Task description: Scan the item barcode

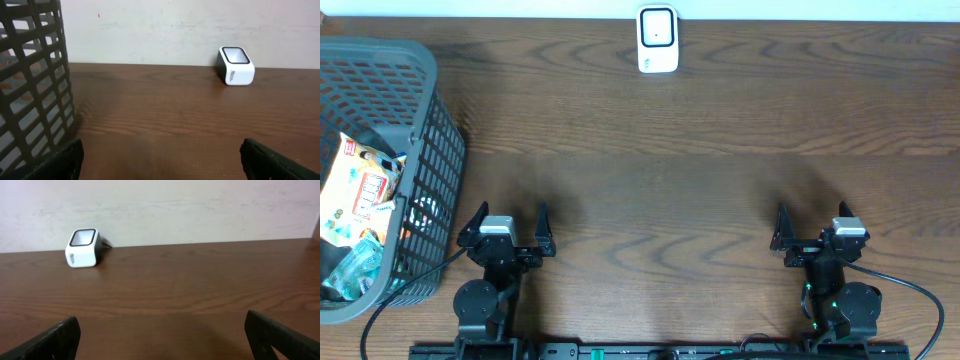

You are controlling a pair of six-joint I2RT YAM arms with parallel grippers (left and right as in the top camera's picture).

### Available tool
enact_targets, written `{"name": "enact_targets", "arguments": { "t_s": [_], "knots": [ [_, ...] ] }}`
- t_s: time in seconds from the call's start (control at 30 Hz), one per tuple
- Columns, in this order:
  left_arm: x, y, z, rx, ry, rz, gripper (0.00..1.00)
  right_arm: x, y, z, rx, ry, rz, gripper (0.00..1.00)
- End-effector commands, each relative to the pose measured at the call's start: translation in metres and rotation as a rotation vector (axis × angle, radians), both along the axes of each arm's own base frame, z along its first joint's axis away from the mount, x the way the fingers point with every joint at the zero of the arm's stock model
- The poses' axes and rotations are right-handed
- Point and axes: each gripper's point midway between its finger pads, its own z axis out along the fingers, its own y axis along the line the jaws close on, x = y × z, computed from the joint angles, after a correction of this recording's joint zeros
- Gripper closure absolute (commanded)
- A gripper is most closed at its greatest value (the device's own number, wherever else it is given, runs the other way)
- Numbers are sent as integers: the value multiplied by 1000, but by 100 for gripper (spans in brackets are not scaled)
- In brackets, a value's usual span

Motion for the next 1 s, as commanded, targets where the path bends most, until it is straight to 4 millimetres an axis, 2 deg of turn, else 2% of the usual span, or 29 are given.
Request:
{"name": "enact_targets", "arguments": {
  "t_s": [0.0, 0.67, 0.8, 0.97],
  "knots": [
    [-1, -1, -15, -13, 46, -3, 2, 0, -2, -1, 2, 1, -9, 1],
    [-1, 2, -15, -16, 45, 14, 2, 0, -2, -1, 2, 1, -9, 1],
    [-5, -34, -5, -286, 51, -168, 2, 0, -2, -1, 2, 1, -9, 1],
    [-7, -42, 2, -372, 44, -214, 2, 0, -2, -1, 2, 1, -9, 1]
  ]
}}
